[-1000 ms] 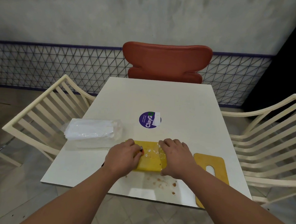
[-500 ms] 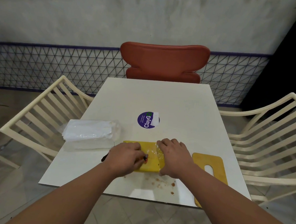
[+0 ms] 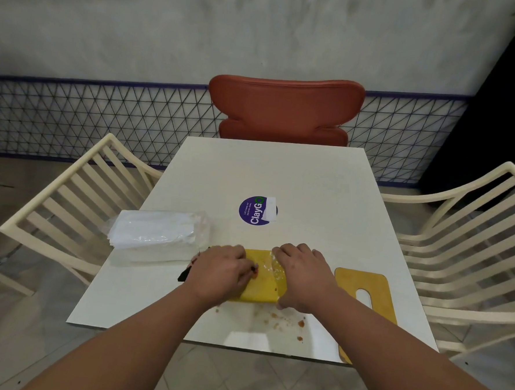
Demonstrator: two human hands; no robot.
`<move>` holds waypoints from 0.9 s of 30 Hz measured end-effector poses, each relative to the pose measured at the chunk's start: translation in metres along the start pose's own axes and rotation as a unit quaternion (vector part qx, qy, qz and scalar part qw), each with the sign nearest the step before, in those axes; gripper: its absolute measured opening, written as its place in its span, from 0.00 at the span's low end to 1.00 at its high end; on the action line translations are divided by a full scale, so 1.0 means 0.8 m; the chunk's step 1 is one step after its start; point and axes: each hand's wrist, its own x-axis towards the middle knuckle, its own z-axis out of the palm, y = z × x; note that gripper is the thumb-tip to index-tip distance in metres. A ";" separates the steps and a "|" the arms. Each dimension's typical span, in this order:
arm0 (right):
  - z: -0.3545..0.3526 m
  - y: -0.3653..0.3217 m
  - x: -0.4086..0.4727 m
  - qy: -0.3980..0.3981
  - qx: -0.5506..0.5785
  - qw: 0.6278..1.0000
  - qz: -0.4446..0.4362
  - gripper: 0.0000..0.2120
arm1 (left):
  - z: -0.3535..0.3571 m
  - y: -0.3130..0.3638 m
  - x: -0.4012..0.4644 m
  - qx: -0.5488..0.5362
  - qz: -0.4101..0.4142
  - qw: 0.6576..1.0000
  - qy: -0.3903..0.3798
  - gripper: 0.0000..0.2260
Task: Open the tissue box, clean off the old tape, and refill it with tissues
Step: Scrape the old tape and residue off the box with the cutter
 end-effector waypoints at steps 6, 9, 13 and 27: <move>0.000 -0.001 -0.002 0.000 -0.004 1.000 0.001 0.49 | -0.006 0.006 0.012 -0.003 -0.009 1.000 -0.005 0.11; 0.000 0.000 -0.002 0.001 -0.001 1.000 0.001 0.49 | -0.003 0.010 -0.006 -0.029 0.075 0.996 -0.038 0.13; 0.000 -0.001 -0.003 0.002 0.000 1.000 0.001 0.49 | -0.003 0.002 0.017 0.007 0.018 1.000 0.003 0.12; -0.002 -0.001 -0.004 -0.001 0.001 1.000 0.002 0.49 | -0.002 -0.009 0.016 0.001 -0.024 0.999 0.025 0.10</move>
